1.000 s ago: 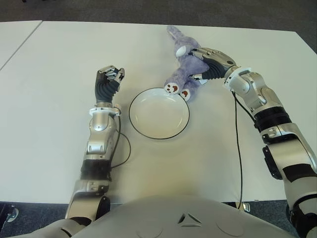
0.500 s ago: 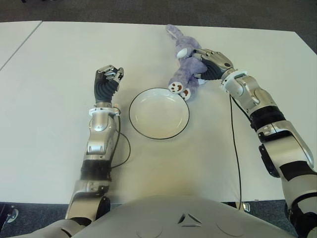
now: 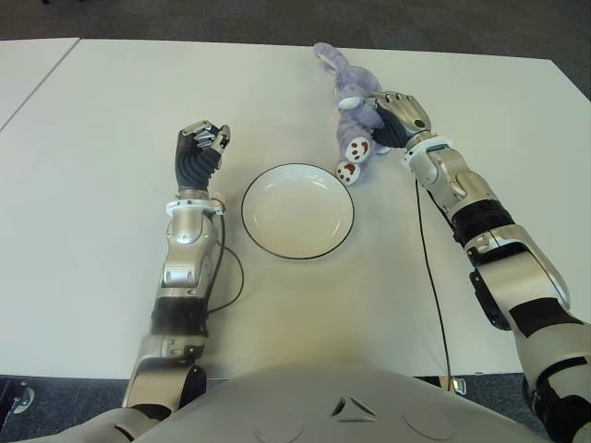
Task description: Put the doll into the plate.
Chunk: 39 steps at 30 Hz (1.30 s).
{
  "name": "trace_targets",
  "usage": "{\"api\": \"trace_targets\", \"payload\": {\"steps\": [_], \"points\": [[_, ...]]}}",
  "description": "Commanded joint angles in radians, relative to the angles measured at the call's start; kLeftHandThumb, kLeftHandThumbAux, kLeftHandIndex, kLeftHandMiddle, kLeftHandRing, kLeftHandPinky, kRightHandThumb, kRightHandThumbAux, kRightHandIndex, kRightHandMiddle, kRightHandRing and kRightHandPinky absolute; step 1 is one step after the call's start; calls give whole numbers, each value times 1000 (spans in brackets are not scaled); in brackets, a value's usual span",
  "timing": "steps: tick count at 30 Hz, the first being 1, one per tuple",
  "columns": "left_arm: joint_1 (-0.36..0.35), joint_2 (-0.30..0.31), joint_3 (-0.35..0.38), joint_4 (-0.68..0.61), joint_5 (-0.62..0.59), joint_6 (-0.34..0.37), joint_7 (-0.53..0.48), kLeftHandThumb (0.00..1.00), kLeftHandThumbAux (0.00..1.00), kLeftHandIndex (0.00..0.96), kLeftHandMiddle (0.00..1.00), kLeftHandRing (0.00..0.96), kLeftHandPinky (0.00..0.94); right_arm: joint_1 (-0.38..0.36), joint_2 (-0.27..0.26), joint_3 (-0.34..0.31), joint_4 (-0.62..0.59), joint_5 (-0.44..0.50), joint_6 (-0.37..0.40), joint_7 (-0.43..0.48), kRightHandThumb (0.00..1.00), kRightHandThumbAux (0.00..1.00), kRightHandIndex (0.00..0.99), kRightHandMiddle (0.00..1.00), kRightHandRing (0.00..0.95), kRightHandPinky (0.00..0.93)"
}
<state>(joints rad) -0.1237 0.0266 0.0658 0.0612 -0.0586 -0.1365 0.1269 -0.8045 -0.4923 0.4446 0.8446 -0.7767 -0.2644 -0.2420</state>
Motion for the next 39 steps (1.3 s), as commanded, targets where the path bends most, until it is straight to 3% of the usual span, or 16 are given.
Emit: {"api": "trace_targets", "payload": {"steps": [1,16,20,29,32,35,39], "points": [[86,-35,4,34,6,20,15,708,707,442,877,886,873,34,14,7,86,9,25,6,999,663,458,479,447,461],[81,-30,4,34,10,25,15,709,707,442,879,887,872,18,28,1,162,49,18,-33,1000,663,413,517,534,434],[81,-30,4,33,10,26,16,708,708,441,878,886,872,18,30,-7,168,64,22,-32,1000,665,391,503,521,447],[81,-31,6,34,6,22,13,709,707,442,877,884,873,54,24,-70,83,141,56,17,1000,667,375,491,508,462],[80,-32,5,35,5,21,12,709,707,442,877,884,874,66,34,-99,59,174,72,32,968,662,377,496,516,708],[80,-32,4,36,7,19,12,710,706,442,878,885,875,77,43,-127,31,209,88,47,958,661,378,499,518,791],[79,-28,1,39,10,16,8,710,707,442,879,886,874,102,65,-195,-44,294,126,80,954,660,377,501,520,832]]}}
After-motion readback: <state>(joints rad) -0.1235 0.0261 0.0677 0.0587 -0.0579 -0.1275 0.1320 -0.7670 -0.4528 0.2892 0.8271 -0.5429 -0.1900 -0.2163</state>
